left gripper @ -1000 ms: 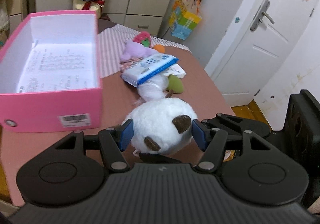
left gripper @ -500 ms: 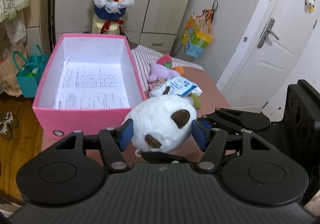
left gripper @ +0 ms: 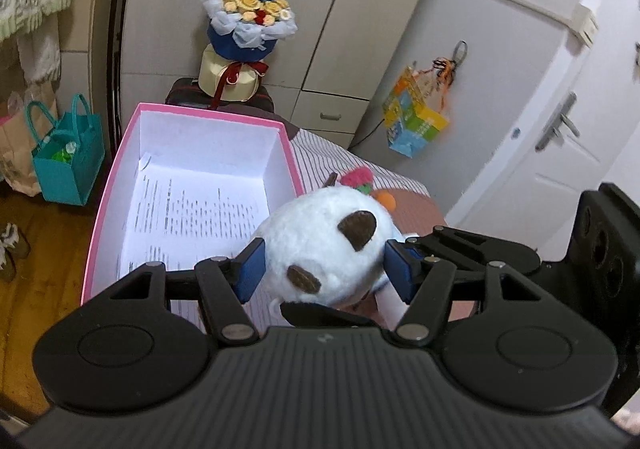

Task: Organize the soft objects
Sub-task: 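Lift the panda with the left tool and carry it over the pink box, then open the left tool to drop the panda into the box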

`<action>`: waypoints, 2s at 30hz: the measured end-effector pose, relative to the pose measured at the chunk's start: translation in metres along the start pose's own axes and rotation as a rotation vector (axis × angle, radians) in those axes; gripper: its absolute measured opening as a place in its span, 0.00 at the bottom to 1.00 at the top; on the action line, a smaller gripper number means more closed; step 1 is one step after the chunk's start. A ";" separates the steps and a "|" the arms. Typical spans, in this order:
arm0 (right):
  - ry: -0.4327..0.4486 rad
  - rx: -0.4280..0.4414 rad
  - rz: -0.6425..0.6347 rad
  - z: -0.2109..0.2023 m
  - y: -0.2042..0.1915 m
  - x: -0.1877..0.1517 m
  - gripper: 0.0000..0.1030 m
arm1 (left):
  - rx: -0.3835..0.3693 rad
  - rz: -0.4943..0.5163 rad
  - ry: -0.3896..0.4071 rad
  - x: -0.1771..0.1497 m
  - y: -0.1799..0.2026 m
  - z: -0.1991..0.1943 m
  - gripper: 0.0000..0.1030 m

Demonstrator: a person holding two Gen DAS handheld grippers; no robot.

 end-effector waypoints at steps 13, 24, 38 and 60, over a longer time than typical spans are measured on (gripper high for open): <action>-0.090 0.036 -0.020 0.098 0.046 0.014 0.73 | 0.049 -0.116 -0.073 0.028 -0.066 0.087 0.61; -0.214 0.003 -0.117 0.136 0.050 0.004 0.74 | 0.030 -0.185 -0.156 0.016 -0.095 0.117 0.61; -0.224 -0.040 -0.184 0.132 0.047 0.006 0.78 | 0.067 -0.028 -0.111 0.016 -0.077 0.106 0.73; -0.118 -0.031 -0.150 0.033 0.022 0.010 0.79 | 0.055 0.132 -0.015 0.007 -0.012 0.015 0.74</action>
Point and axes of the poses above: each gripper's, at about its wrist camera, not at the fingertips, and z roughly the way its jaws point, y to its right, x to its top, the point moved 6 cm from there along z, roughly the way its jaws point, and after that the axes turned 9 degrees about y, right-handed, at the moved point
